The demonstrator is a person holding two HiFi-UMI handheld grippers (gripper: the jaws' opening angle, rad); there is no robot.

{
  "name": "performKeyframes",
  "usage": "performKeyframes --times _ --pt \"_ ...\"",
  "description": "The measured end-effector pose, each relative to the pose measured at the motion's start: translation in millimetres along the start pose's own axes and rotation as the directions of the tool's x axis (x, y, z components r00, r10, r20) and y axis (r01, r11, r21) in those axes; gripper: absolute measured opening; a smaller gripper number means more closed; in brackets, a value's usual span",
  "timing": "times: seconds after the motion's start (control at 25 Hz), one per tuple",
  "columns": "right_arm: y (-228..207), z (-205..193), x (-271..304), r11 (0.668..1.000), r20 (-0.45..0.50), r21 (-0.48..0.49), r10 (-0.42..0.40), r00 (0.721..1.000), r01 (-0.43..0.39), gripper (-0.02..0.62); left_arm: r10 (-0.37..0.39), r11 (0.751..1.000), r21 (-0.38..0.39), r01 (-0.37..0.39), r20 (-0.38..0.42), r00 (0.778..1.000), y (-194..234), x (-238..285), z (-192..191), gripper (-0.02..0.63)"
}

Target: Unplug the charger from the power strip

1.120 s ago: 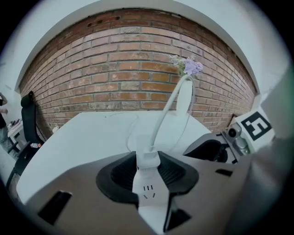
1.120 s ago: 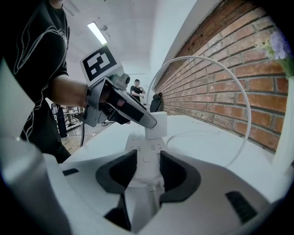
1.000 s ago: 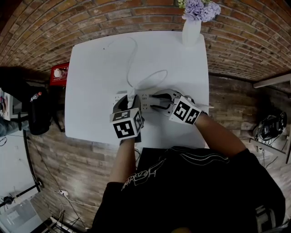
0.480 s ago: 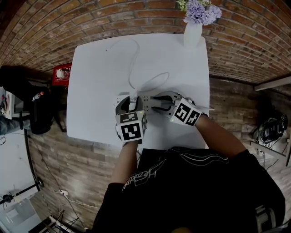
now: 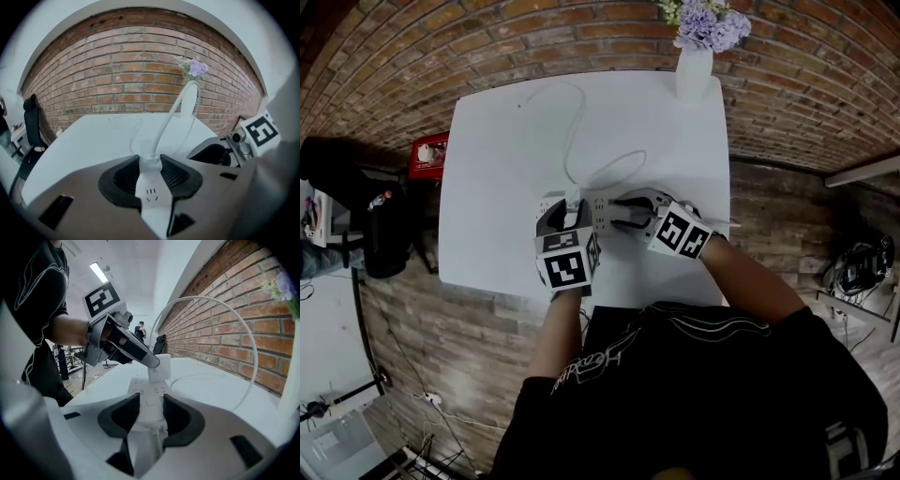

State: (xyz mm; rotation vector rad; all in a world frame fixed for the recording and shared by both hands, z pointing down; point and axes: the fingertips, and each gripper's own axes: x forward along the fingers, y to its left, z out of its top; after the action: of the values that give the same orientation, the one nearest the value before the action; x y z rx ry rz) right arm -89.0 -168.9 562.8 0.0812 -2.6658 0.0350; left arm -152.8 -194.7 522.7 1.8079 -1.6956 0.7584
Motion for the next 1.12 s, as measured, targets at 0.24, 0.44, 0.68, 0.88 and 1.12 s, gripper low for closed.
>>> performKeyframes --times 0.24,0.44,0.68,0.88,1.12 --pt "0 0 0 1.000 -0.002 -0.001 -0.001 1.000 0.001 0.137 -0.045 0.995 -0.090 0.045 0.001 0.999 2 1 -1 0.137" --pt "0 0 1 1.000 -0.002 -0.001 0.000 1.000 0.000 0.137 -0.082 0.980 -0.181 0.085 0.021 0.996 6 0 -1 0.138" --pt "-1 0 0 1.000 -0.001 -0.001 -0.001 1.000 0.001 0.137 0.035 0.998 0.059 -0.035 0.006 0.999 -2 -2 1 0.135" --pt "-1 0 0 1.000 -0.002 0.001 -0.002 1.000 0.002 0.137 -0.069 0.984 -0.164 0.071 0.020 0.997 7 0 2 0.135" --pt "0 0 1 1.000 0.000 -0.001 0.000 1.000 0.000 0.137 0.012 1.000 -0.007 -0.012 0.006 1.000 -1 -4 3 0.133"
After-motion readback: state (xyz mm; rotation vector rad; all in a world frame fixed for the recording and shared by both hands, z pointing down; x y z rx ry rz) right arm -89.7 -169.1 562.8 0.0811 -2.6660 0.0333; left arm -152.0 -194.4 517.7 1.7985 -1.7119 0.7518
